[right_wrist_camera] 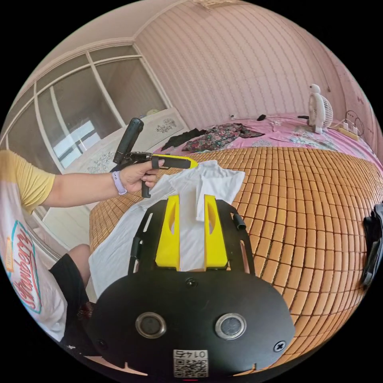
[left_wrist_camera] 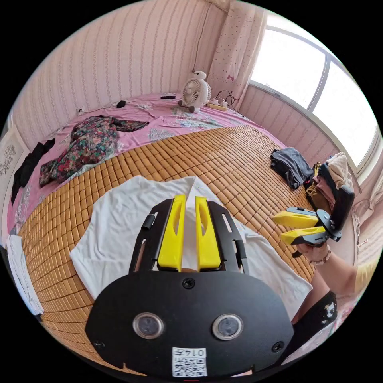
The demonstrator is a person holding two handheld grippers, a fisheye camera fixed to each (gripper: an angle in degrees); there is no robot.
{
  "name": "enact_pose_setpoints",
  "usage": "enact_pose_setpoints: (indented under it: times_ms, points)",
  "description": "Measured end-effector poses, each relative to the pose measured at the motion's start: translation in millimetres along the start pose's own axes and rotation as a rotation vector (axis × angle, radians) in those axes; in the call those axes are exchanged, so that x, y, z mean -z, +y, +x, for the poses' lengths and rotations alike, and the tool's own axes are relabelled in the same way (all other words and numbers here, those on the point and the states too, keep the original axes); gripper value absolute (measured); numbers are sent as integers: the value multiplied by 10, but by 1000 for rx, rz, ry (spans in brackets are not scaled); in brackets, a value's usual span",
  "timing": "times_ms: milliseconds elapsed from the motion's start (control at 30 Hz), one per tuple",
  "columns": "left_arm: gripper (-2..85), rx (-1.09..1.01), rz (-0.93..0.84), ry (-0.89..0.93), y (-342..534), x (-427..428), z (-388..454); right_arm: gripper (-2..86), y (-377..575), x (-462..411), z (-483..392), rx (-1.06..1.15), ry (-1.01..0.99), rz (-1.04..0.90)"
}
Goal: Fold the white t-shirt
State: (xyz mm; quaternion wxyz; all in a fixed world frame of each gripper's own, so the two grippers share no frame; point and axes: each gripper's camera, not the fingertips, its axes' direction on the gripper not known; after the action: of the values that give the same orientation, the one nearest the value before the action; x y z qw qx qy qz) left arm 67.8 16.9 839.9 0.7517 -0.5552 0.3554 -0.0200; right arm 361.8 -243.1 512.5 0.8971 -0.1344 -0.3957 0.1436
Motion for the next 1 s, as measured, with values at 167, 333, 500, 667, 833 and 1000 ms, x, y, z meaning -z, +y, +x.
enact_pose_setpoints:
  times_ms: [167,333,500,667,833,1000]
  points:
    - [62,202,50,0,629,366,-777,94,-133,-277,220,-92,81,-91]
    - [84,314,99,-139,1022,652,-1366,98,-455,-706,665,-205,166,-203]
    - [86,432,-7,-175,1196,516,-1779,98,-792,-1050,1034,-347,207,-242]
    - [50,493,-26,-176,1262,393,-1958,71,-1028,-1353,1005,-281,183,-315]
    - [24,447,-66,-228,1201,461,-1940,27,-1186,-1445,819,-170,246,-367]
    - [2,438,78,-166,1191,908,-1879,13,-1354,-949,650,-141,224,-255]
